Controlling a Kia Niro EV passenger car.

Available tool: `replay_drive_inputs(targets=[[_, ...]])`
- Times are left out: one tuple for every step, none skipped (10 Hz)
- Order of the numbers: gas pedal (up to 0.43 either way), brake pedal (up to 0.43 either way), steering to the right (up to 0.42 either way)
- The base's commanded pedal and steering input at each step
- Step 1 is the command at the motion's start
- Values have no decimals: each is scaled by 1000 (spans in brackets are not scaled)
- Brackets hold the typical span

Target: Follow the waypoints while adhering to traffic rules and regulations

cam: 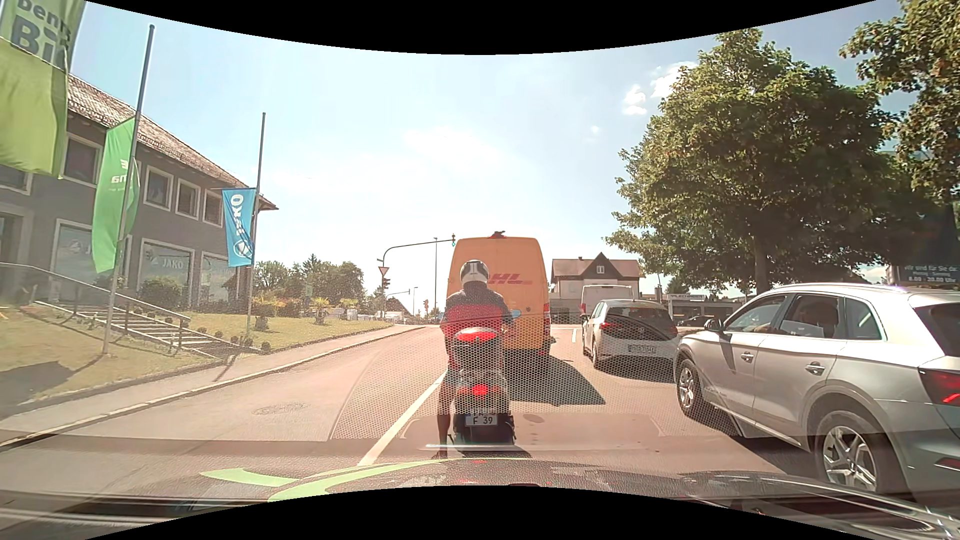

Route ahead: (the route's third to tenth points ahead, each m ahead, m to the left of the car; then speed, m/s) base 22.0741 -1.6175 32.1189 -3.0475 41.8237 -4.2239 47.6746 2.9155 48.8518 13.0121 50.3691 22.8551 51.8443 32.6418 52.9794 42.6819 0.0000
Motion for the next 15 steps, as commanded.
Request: replay_drive_inputs(targets=[[0,250,19],[0,250,20],[0,250,20],[0,250,20],[0,250,20],[0,250,19],[0,250,20],[0,250,20],[0,250,20],[0,250,20],[0,140,20],[0,0,20],[0,0,20],[0,0,20],[169,0,20]])
